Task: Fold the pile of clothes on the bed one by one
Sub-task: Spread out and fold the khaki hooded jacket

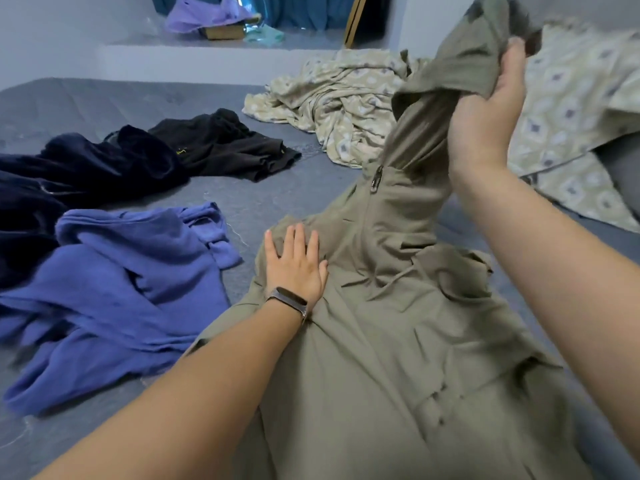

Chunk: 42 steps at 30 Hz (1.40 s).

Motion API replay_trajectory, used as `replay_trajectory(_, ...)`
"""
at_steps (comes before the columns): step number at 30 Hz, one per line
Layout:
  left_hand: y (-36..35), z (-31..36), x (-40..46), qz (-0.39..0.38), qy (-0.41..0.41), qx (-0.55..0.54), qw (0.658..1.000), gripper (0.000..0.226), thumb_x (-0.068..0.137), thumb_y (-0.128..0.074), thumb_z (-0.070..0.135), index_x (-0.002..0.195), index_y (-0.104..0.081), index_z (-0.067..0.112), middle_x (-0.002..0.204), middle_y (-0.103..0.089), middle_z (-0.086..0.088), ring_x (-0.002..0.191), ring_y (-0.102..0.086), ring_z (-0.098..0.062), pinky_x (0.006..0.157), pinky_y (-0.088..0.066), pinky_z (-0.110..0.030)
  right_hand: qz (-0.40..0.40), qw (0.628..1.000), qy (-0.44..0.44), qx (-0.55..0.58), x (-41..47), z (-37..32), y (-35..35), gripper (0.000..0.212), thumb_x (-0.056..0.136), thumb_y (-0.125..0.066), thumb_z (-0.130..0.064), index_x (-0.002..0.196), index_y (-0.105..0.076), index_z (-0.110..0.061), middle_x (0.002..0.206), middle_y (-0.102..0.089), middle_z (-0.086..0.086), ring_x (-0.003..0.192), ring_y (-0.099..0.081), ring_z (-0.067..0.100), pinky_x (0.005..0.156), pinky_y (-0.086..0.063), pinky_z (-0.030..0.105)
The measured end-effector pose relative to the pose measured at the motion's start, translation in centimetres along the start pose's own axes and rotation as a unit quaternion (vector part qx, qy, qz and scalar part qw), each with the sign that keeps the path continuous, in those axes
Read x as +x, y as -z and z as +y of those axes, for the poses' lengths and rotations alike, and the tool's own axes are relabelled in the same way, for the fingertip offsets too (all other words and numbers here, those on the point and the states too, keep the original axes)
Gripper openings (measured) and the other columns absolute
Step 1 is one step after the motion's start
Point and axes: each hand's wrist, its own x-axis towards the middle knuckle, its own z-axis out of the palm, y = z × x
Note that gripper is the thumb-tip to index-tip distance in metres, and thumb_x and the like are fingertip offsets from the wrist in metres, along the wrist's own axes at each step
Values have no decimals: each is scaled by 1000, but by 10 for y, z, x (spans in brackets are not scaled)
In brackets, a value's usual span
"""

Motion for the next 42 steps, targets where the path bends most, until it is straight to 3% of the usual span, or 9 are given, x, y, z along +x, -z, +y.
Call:
replay_trajectory(6, 14, -4, -10, -177, -26, -214, 960, 63, 94, -42, 31, 151, -22, 14, 157, -22, -10, 143, -23, -27, 119, -16, -45, -491, 808, 201, -256, -132, -17, 89, 30, 74, -48, -2, 96, -52, -23, 97, -51, -6, 96, -50, 17, 79, -36, 30)
replay_trajectory(9, 38, -2, -46, -196, 71, -546, 812, 34, 96, -47, 18, 126, -54, 6, 123, -64, -11, 113, -58, -25, 94, -48, -29, -618, 653, 265, -350, -190, 3, 133, 24, 82, -36, -22, 87, -58, -29, 119, -62, -13, 115, -56, 17, 89, -36, 30)
replay_trajectory(13, 77, 3, -84, -242, 204, -722, 615, 38, 94, -39, 53, 90, -63, 24, 61, -65, 5, 60, -59, -13, 50, -46, -23, -602, 677, 197, -376, -208, 3, 139, 24, 73, -33, -19, 79, -53, -31, 102, -65, -17, 100, -64, 17, 76, -42, 29)
replay_trajectory(18, 89, 22, -101, -71, 55, -503, 859, 40, 78, -70, 44, 60, -56, 12, 58, -51, -1, 58, -41, -13, 58, -39, -33, -610, 693, 128, -361, -205, -15, 135, 46, 71, -49, 2, 110, -55, -21, 128, -57, -2, 131, -43, 16, 98, -34, 38)
replay_trajectory(23, 114, 4, -121, 79, 237, -562, 789, 21, 87, -66, 21, 72, -58, 7, 67, -58, -5, 72, -55, -24, 62, -34, -29, -461, 826, 61, -318, -185, -41, 164, 49, 65, -37, -6, 106, -59, -23, 112, -65, -3, 114, -55, 16, 95, -42, 30)
replay_trajectory(28, 100, -16, -172, -117, 233, -408, 875, 51, 70, -74, 23, 114, -56, 3, 107, -59, -13, 108, -57, -29, 83, -42, -30, -653, 617, 10, -440, -191, -57, 170, 35, 67, -44, -30, 98, -59, -28, 101, -67, -4, 105, -60, 20, 97, -41, 32)
replay_trajectory(33, 120, 10, -138, 110, -32, -277, 954, 57, 74, -48, 31, 131, -47, 25, 130, -46, -8, 122, -43, -25, 99, -39, -40, -345, 831, -26, -436, -168, -55, 108, 58, 83, -40, -42, 139, -43, -27, 133, -55, -1, 130, -42, 21, 113, -26, 40)
replay_trajectory(37, 93, 43, -95, -63, -188, -54, 979, 60, 94, -8, 47, 151, -15, 32, 161, -9, 3, 148, -4, -23, 117, -5, -51, -469, 711, -106, -514, -181, -2, 74, 62, 99, -34, -27, 154, -8, -18, 162, -6, 3, 149, -4, 19, 121, -9, 39)
replay_trajectory(42, 38, -8, -79, -197, 17, -96, 976, 54, 98, -10, 56, 149, 2, 45, 161, 4, 5, 148, 3, -20, 117, 4, -51, -395, 689, -166, -585, -191, 55, 117, 66, 98, -21, -53, 154, -8, -22, 162, -2, -1, 149, -1, 15, 121, -2, 35)
